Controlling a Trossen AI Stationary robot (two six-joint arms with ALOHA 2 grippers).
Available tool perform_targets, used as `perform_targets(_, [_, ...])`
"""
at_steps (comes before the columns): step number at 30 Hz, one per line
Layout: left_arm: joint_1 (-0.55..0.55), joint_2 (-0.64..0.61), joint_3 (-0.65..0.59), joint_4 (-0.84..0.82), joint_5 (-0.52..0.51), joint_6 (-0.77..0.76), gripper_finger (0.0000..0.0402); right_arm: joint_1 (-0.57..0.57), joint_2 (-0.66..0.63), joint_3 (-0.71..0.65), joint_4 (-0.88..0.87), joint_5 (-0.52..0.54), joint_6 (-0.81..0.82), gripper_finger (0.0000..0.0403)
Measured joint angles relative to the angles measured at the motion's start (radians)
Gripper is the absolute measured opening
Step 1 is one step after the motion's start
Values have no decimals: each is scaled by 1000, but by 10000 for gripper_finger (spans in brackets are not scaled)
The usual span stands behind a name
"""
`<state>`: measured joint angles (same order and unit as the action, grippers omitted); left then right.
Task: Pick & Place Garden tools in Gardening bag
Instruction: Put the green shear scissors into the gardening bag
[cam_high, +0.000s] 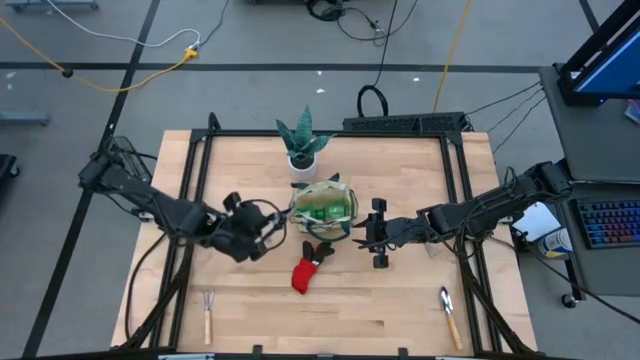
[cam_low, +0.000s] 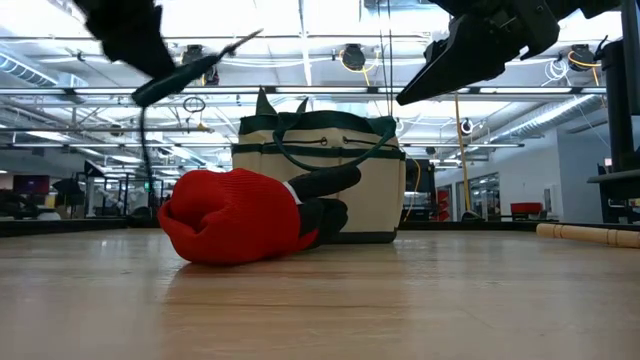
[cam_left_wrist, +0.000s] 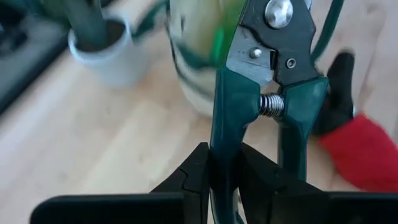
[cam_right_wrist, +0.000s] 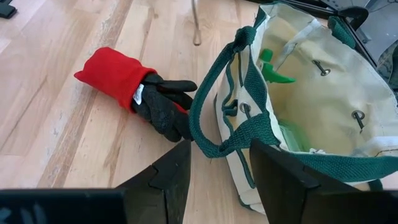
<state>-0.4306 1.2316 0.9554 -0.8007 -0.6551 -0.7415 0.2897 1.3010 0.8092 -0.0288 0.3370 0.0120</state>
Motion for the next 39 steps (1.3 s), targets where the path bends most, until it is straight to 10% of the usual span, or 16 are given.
perform_targets(15, [150, 0, 35, 644, -31, 767, 60, 0, 0, 0, 0, 0, 0, 155])
perform_targets(39, [411, 238, 36, 1043, 89, 957, 61, 0, 0, -30, 10, 1, 2, 155])
